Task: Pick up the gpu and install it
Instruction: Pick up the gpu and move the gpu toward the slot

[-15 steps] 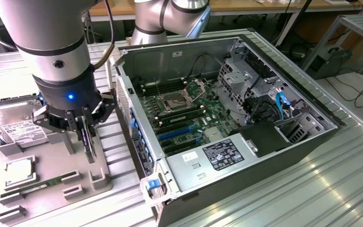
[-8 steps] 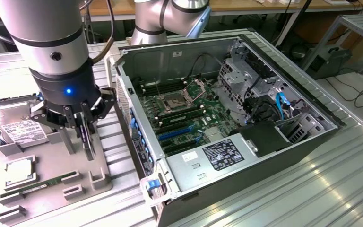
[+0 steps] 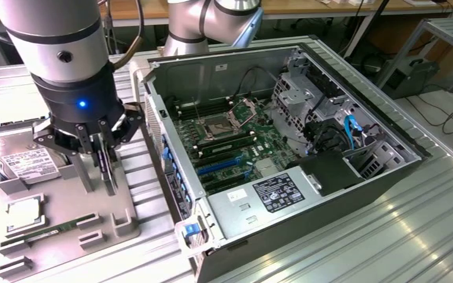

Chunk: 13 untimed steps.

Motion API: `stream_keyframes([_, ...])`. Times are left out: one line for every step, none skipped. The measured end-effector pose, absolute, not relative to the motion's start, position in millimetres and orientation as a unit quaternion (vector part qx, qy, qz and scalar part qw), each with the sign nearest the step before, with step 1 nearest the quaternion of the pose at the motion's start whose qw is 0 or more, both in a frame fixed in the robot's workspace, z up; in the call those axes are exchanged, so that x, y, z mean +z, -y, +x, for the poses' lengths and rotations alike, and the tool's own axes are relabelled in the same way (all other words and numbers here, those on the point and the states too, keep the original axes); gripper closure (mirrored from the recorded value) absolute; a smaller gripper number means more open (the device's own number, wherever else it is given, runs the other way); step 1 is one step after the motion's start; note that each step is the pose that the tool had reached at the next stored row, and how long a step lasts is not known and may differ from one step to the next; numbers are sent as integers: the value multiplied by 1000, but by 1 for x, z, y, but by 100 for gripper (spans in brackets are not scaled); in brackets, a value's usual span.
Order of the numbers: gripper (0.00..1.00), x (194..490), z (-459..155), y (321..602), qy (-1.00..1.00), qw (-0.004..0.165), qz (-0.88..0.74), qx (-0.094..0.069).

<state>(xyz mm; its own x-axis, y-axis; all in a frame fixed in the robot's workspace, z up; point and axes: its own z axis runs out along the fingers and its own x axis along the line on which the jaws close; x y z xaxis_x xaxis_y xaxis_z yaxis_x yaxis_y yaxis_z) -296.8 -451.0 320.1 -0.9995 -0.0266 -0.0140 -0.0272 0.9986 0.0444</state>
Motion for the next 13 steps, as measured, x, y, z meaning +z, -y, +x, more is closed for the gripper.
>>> stream_keyframes([72,322,-297,451,-1000,7,-13,22])
stream_keyframes([72,324,-297,451,-1000,7,-13,22])
stream_keyframes([72,325,-297,451,-1000,7,-13,22])
stream_keyframes([72,327,-297,451,-1000,7,-13,22])
stream_keyframes([72,328,-297,451,-1000,7,-13,22])
stream_keyframes([72,330,-297,451,-1000,7,-13,22])
stream_keyframes([72,331,-297,451,-1000,7,-13,22])
stream_keyframes([72,333,-297,451,-1000,7,-13,22])
stream_keyframes([72,334,-297,451,-1000,7,-13,22])
stream_keyframes([72,336,-297,451,-1000,7,-13,22])
stream_keyframes([72,338,-297,451,-1000,7,-13,22])
stream_keyframes([72,340,-297,451,-1000,7,-13,22])
stream_keyframes([72,342,-297,451,-1000,7,-13,22])
